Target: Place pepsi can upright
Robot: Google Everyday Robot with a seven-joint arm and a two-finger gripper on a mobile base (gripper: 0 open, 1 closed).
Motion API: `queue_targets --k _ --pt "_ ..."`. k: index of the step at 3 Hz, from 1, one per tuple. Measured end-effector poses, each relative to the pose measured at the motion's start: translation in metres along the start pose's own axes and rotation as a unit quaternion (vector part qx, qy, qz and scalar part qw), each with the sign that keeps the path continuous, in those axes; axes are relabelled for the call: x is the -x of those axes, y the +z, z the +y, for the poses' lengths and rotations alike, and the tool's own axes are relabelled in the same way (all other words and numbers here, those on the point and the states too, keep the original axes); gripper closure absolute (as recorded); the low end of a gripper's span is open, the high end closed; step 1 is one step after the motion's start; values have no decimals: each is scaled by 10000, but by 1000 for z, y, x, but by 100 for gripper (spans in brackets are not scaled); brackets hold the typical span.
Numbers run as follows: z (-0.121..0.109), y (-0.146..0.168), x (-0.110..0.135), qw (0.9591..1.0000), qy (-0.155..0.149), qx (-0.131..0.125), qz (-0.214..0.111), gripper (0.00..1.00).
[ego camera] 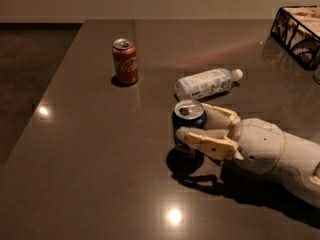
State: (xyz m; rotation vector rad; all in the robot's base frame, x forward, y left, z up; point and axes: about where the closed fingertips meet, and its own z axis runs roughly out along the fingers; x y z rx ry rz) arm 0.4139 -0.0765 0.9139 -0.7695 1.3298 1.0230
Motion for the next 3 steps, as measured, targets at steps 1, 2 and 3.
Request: queue_targets --k 1,2,3 --pt "1 2 1 10000 -12 20 7 12" --pt "3 4 2 10000 -23 39 13 0" --pt "3 4 2 10000 -24 40 13 0"
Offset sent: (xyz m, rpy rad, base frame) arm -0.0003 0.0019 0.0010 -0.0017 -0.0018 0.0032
